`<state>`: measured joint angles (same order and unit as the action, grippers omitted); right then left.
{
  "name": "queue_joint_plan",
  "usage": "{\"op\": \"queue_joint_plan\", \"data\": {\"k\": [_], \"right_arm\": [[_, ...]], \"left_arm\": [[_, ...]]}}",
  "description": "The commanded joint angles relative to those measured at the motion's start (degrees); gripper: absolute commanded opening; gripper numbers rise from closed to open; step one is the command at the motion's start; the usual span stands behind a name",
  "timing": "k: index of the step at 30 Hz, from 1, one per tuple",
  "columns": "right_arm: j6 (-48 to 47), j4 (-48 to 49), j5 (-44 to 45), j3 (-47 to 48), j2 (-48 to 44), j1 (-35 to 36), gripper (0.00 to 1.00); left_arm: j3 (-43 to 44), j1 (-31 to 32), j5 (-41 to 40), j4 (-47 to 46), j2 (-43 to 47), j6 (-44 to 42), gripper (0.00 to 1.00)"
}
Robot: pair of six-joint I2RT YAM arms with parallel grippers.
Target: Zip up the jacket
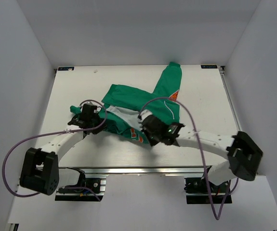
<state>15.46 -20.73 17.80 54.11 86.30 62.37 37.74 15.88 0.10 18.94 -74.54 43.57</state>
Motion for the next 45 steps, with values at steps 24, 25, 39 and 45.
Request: {"op": "queue_joint_plan", "data": {"k": [24,25,39,45], "right_arm": [[0.53,-16.27,-21.87,6.71,5.27,-44.35,0.17],[1.92,-17.31,-18.19,8.45,6.24,-44.26,0.32],[6.33,-21.11,-8.9,7.42,-7.81,-28.81,0.89],[11.42,-10.14,-17.35,0.74,-6.06,-22.47,0.89]], "left_arm": [[28.97,-3.13,-26.03,28.71,-19.24,1.78,0.98],[29.41,-3.13,-25.42,28.09,-18.37,1.08,0.98],[35.54,1.59,-9.59,4.89,-15.16,-9.64,0.98],[47.92,3.1,0.68,-1.62,-31.34,-15.88,0.98]]}}
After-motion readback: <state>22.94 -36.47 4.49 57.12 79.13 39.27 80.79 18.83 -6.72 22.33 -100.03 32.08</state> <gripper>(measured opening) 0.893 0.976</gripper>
